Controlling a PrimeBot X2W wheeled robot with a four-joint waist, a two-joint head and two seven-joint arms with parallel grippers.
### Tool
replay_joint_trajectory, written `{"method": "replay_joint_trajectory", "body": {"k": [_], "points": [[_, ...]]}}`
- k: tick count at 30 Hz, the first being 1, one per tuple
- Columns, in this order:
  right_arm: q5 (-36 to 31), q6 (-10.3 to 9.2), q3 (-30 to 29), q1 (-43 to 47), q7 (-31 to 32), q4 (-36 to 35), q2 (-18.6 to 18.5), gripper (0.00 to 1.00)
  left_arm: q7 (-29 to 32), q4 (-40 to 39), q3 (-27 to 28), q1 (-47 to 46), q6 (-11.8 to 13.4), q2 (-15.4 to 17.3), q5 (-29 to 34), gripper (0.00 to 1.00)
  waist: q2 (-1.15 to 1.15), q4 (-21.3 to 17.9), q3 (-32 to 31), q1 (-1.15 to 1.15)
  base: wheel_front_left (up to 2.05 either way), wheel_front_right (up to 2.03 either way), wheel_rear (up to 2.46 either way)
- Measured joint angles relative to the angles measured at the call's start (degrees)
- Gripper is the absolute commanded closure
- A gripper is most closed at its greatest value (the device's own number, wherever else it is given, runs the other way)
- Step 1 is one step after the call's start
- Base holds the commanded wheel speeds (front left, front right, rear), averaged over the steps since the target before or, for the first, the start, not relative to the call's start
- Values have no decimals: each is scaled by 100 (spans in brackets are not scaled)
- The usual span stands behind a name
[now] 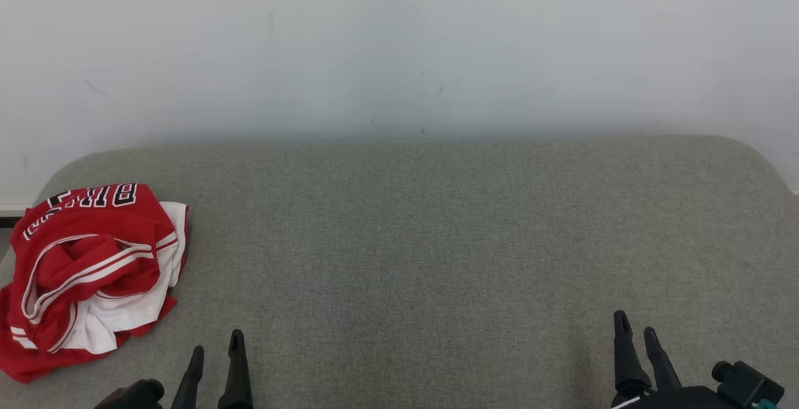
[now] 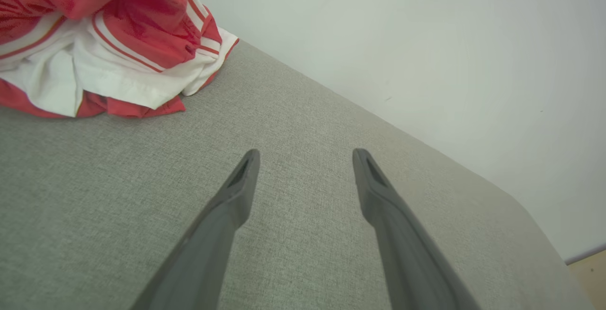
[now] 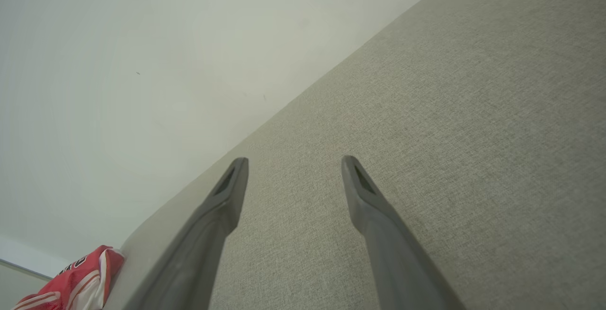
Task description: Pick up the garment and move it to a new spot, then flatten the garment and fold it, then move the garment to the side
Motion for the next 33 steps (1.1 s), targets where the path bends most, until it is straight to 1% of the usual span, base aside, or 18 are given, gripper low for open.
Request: {"method": "replay_joint_trajectory", "body": {"k": [6, 17, 26, 33], "points": [[-444, 0, -11, 3, -89, 66, -1, 0, -92, -114, -121, 43, 47, 77, 554, 0, 0, 36, -17, 0, 0, 0, 0], [-1300, 0, -73, 34, -241, 63, -3, 0, -255, -182, -310, 110, 52, 152, 1247, 0, 0, 75, -56, 0, 0, 0, 0], [-1866, 0, -66, 86, -308, 36, -4, 0, -365, -177, -466, 120, 7, 196, 1701, 0, 0, 68, -110, 0, 0, 0, 0], [-2232, 0, -64, 151, -333, 23, -5, 0, -457, -93, -426, 147, 9, 175, 1906, 0, 0, 88, -163, 0, 0, 0, 0]]}}
